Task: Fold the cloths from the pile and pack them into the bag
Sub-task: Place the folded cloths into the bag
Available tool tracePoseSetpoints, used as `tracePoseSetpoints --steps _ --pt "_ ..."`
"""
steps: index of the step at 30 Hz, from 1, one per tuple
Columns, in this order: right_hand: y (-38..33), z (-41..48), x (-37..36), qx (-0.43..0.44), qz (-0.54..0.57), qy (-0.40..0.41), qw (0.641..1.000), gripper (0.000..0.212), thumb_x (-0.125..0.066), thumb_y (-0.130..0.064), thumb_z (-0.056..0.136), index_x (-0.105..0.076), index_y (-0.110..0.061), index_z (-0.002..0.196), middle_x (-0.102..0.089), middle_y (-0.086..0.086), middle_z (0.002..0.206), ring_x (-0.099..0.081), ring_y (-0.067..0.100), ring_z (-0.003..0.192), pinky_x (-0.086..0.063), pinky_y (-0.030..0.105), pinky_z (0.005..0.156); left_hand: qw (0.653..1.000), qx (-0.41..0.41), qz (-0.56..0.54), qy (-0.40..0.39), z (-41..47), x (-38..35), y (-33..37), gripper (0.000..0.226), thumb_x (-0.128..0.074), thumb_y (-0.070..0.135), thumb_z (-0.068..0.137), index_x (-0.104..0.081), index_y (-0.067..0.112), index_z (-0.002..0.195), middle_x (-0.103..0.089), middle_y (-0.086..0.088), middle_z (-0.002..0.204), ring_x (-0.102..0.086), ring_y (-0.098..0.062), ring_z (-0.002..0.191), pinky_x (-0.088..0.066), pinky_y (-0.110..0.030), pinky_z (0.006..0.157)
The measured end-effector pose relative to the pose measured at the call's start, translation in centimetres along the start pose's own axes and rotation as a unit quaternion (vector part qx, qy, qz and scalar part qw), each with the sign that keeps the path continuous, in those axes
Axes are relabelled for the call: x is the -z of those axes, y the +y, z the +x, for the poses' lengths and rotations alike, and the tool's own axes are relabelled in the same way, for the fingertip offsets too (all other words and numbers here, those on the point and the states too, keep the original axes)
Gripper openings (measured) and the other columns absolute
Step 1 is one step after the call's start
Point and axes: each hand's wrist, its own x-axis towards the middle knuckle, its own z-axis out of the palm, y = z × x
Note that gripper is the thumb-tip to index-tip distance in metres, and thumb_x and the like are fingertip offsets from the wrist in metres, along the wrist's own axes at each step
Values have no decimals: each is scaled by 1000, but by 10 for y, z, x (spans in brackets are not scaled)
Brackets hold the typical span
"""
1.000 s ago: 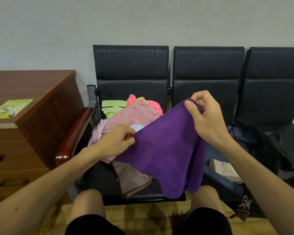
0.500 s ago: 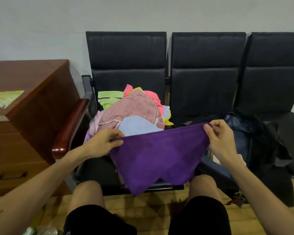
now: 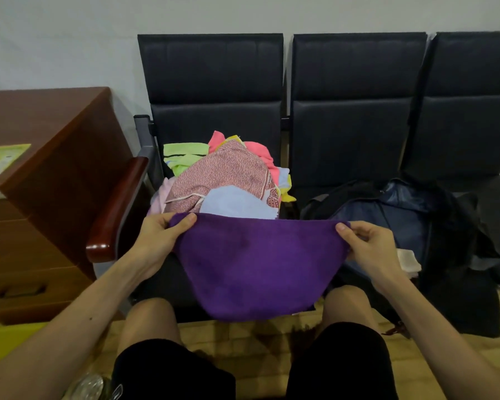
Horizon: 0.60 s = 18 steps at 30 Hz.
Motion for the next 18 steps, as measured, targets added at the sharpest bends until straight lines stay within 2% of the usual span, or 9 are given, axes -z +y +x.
tracePoseSetpoints --steps 4,9,12,15,16,18 --pt "-2 -6 -5 -16 20 -8 1000 8 -69 -14 90 -75 -11 84 -72 8 73 -67 12 63 -56 26 51 1000 4 -19 7 -4 -6 -2 37 -78 27 71 -74 0 96 -75 -20 91 -72 -27 82 -61 -35 77" --pt "-12 -20 -21 -22 45 -21 999 8 -70 -11 89 -75 -4 89 -71 20 78 -66 17 64 -56 29 47 1000 -2 -14 6 -15 -25 -2 20 -76 14 83 -75 -1 95 -76 -18 89 -72 -29 84 -60 -38 79" --pt "-20 -31 -37 -22 68 -38 997 7 -69 -8 89 -75 -9 85 -68 15 72 -65 14 61 -54 25 45 999 -20 -9 -34 -29 -49 -1 7 -73 9 86 -76 3 89 -77 -13 85 -71 -20 77 -59 -30 74" --pt "-24 -42 -55 -25 73 -59 995 9 -69 -9 90 -75 -12 84 -70 17 74 -66 17 63 -55 27 45 996 -44 13 -82 -41 -76 -1 6 -72 7 87 -77 6 89 -77 -12 86 -69 -15 78 -56 -28 73" --pt "-24 -44 -62 -22 69 -64 995 9 -69 -10 90 -75 -12 84 -70 21 76 -66 18 63 -56 28 46 994 -50 18 -94 -45 -84 -2 7 -72 6 87 -78 9 88 -77 -9 85 -69 -12 77 -56 -25 70" --pt "-22 -49 -72 -14 54 -68 996 8 -69 -13 91 -76 -12 87 -70 23 79 -68 26 66 -59 41 51 991 -65 32 -113 -50 -97 -2 13 -71 7 88 -78 17 84 -77 -1 81 -69 -7 74 -54 -20 66"
